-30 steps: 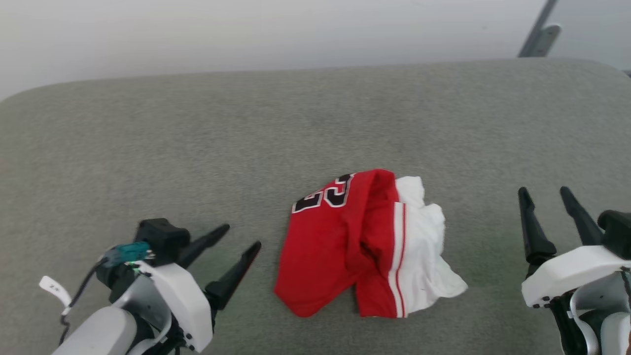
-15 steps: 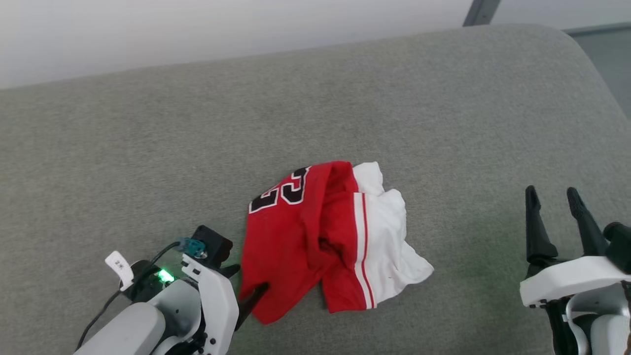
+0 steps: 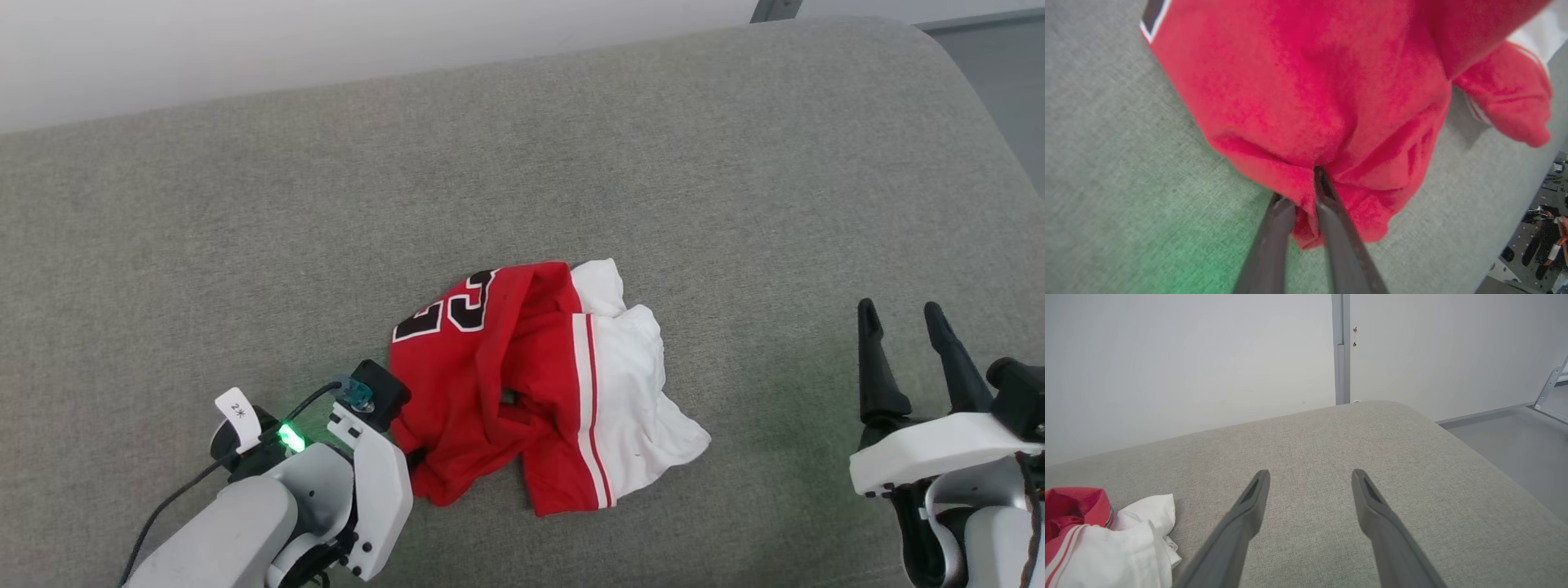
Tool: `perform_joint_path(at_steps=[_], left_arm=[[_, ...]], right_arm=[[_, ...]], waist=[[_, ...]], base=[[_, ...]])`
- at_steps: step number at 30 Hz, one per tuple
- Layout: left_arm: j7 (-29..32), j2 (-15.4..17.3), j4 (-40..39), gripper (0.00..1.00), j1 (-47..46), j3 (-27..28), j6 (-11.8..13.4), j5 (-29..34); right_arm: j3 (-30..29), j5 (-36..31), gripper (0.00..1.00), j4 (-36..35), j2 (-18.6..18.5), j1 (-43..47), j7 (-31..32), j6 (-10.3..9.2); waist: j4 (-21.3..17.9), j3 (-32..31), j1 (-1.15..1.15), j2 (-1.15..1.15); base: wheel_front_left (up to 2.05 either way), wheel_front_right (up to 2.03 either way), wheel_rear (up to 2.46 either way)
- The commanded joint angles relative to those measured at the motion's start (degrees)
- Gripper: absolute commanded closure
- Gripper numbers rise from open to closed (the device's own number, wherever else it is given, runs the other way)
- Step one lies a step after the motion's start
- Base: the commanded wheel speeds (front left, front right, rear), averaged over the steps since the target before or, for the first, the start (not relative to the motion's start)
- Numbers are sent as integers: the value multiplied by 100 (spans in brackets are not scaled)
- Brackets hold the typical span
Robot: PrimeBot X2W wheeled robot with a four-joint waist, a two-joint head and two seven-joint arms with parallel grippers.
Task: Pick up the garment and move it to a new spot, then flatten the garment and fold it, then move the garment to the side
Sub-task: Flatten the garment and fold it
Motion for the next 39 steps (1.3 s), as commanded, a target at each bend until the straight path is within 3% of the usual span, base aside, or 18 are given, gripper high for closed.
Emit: perform_joint_path(at_steps=[1,17,27,31,35,36,37,39], left_arm=[[62,-12,205,100,132,-74,22,-89],[-140,985,49,100,-576,896,183,-344],[-136,1696,688,100,-1058,1363,234,-379],[-161,1697,1048,100,-1101,1387,136,-483],[-127,1551,1406,60,-1049,1344,14,-620],[-95,1507,1474,36,-1046,1330,-22,-671],[-79,1480,1539,0,-1057,1311,-53,-704],[-70,1408,1605,0,-1114,1277,-122,-786]], right_arm=[[-31,-11,0,17,4,-58,-48,-2],[-159,-87,0,-41,3,-120,42,-2],[-122,-121,0,-106,3,-96,116,-2],[-85,-128,0,-106,3,-89,155,-2],[-49,-111,0,-82,3,-85,166,-2],[-37,-98,0,-81,3,-85,162,-2],[-23,-90,0,-81,3,-90,168,-2],[-10,-89,0,-76,3,-109,181,-2]], waist=[[38,-7,0,0],[404,-63,0,0],[464,-81,0,0],[453,-90,0,0],[455,-109,0,0],[458,-116,0,0],[461,-120,0,0],[467,-129,0,0]], base=[[0,0,0],[0,0,0],[0,0,0],[0,0,0],[0,0,0],[0,0,0],[0,0,0],[0,0,0]])
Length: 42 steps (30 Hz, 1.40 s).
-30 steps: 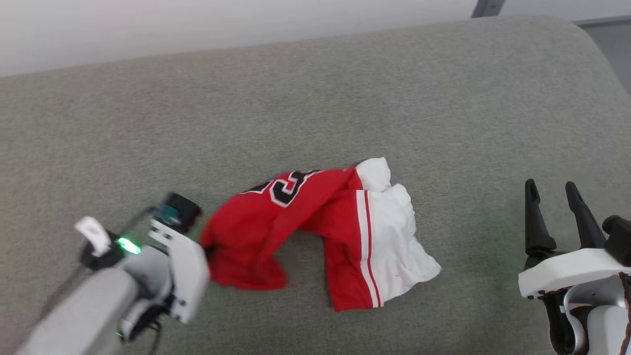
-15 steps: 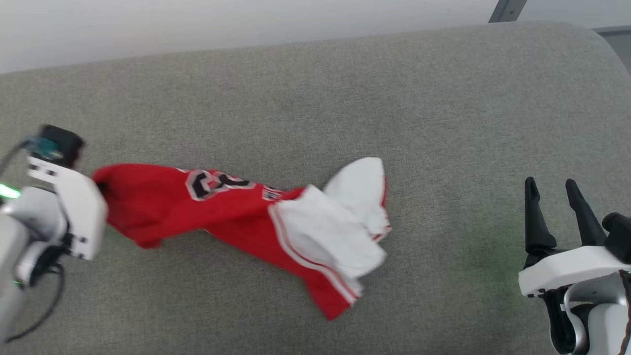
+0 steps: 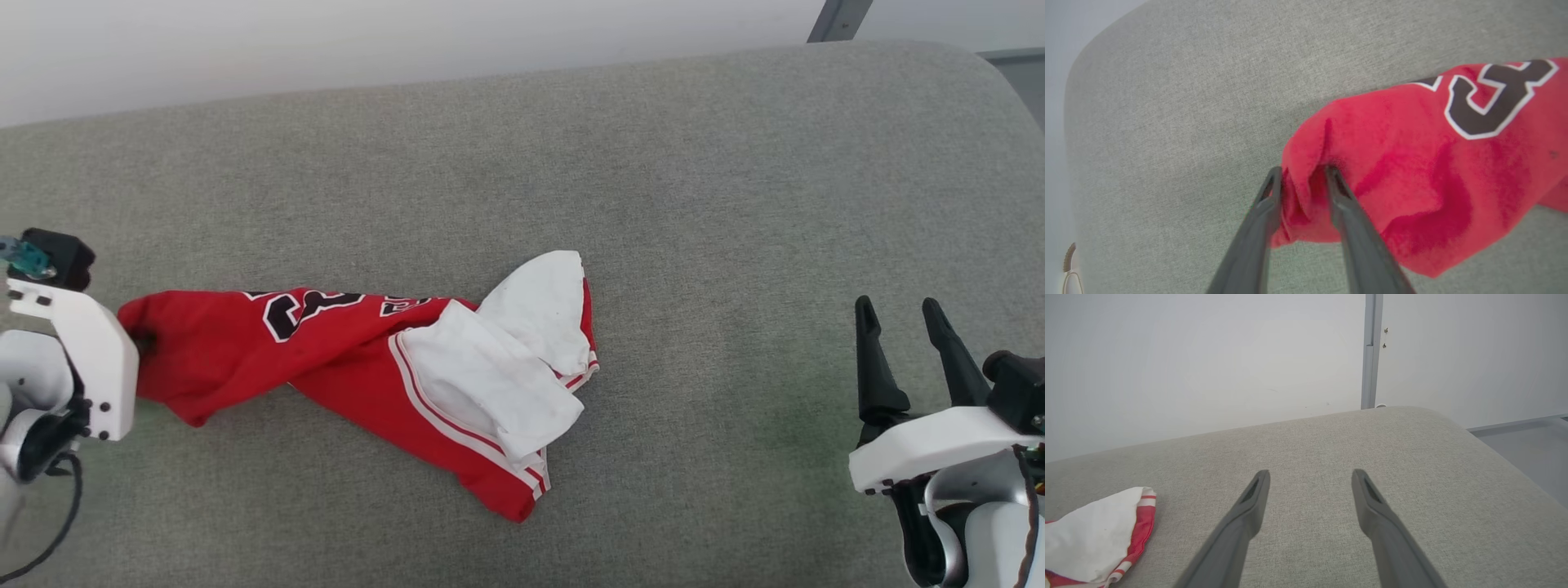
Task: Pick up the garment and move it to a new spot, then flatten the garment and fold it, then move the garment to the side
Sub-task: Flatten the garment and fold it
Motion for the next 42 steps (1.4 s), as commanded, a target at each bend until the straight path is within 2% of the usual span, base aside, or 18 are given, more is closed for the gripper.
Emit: perform_joint_path(at_steps=[1,11,21,28,33,40,41,42], left_arm=[[33,-58,19,0,-109,-4,-43,-123],[855,-32,-406,0,-525,-77,-113,-428],[1800,-311,-1634,0,-480,-282,117,-786],[2189,-355,-2089,0,-331,-578,221,-680],[2143,-310,-1887,0,-337,-860,178,-284],[1552,-479,-874,0,-449,-1237,-45,203],[1453,-518,-698,9,-476,-1276,-70,230],[1386,-551,-532,80,-496,-1317,-101,229]], right_arm=[[6,28,0,-12,1,-58,10,-2],[0,35,0,-68,1,-67,32,-2],[65,142,0,-103,1,-140,-65,-2],[158,238,0,-98,1,-260,-121,-2],[255,329,0,-27,1,-390,-179,-2],[387,406,0,103,3,-535,-261,-2],[394,410,0,116,1,-555,-282,-2],[397,414,0,129,0,-570,-293,-2]], waist=[[11,-7,0,0],[39,-27,0,0],[-155,113,0,0],[-351,282,0,0],[-504,462,0,0],[-658,675,0,0],[-671,696,0,0],[-680,707,0,0]], base=[[0,0,0],[0,0,0],[0,0,0],[0,0,0],[0,0,0],[0,0,0],[0,0,0],[0,0,0]])
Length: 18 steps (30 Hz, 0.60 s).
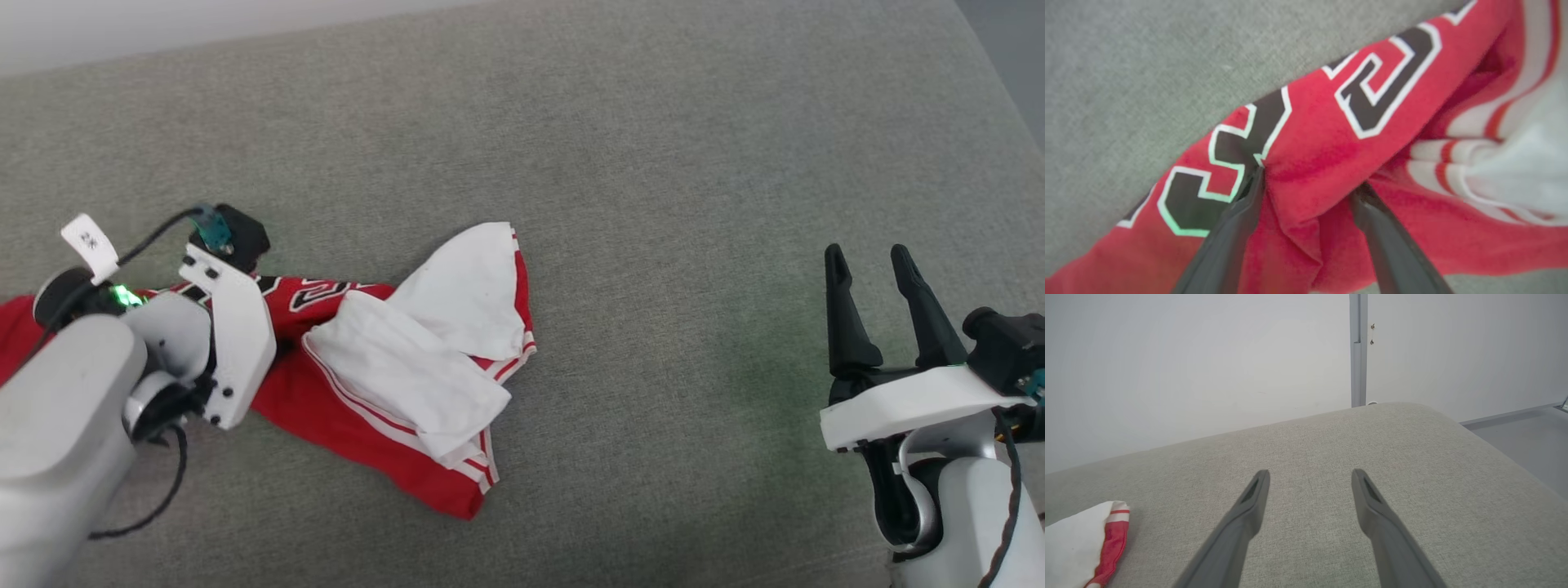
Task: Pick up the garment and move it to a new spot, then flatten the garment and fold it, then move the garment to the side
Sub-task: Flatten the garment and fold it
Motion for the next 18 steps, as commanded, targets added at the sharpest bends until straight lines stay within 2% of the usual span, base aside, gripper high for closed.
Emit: perform_joint_path(at_steps=[1,7,13,18], left_arm=[[-36,-73,453,100,132,-231,-1,76],[-554,87,809,100,-504,-444,-51,294],[-1084,281,757,100,-1307,-1005,-67,370],[-1281,383,1005,100,-1707,-1371,-68,-18]], right_arm=[[10,38,0,34,0,-64,-62,-2],[11,-5,0,73,2,-63,-88,-2],[66,-23,0,82,1,-104,-85,-2],[148,6,0,105,2,-144,-100,-2]], waist=[[-33,34,0,0],[-18,32,0,0],[-23,29,0,0],[-42,17,0,0]], base=[[0,0,0],[0,0,0],[0,0,0],[0,0,0]])
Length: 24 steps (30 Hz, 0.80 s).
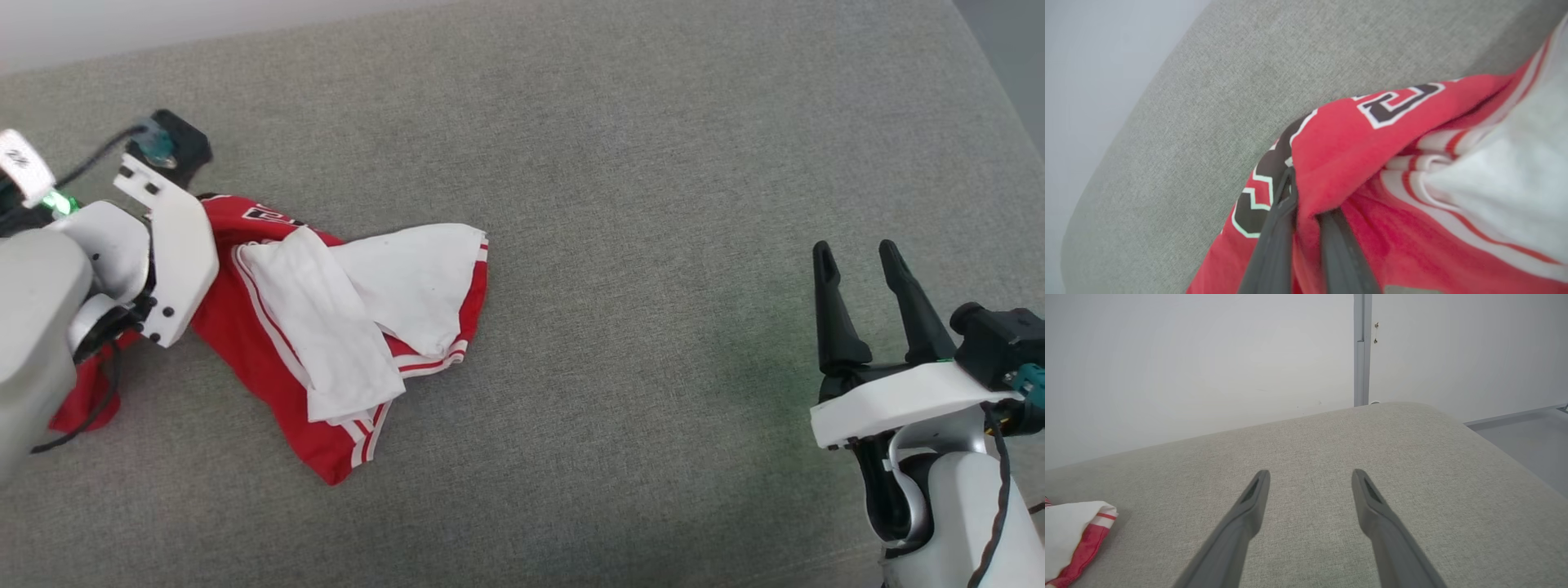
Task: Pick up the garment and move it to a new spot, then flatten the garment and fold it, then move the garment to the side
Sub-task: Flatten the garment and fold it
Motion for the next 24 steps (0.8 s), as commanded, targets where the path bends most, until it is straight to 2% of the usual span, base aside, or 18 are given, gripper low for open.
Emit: perform_joint_path(at_steps=[1,2,3,4,10,14,24], left_arm=[[47,16,105,75,-94,-92,28,-318],[91,6,114,47,-133,-161,28,-460],[91,6,114,47,-133,-161,28,-460],[183,9,124,0,-244,-220,28,-718],[652,-17,138,0,-408,-323,27,-1194],[1027,-133,-32,0,-526,-203,62,-1543],[1192,-390,-1050,0,-288,-62,301,-1983]], right_arm=[[34,32,0,18,3,-54,-49,-2],[34,36,0,32,2,-40,-56,-2],[34,36,0,32,2,-40,-56,-2],[15,42,0,53,3,0,-62,-2],[-100,-7,0,61,3,112,-49,-2],[-195,-34,0,49,2,174,-21,-2],[-273,-70,0,16,1,161,-44,-2]], waist=[[6,-22,0,0],[16,-37,0,0],[16,-37,0,0],[57,-68,0,0],[220,-194,0,0],[381,-343,0,0],[442,-494,0,0]], base=[[0,0,0],[0,0,0],[0,0,0],[0,0,0],[0,0,0],[0,0,0],[0,0,0]])
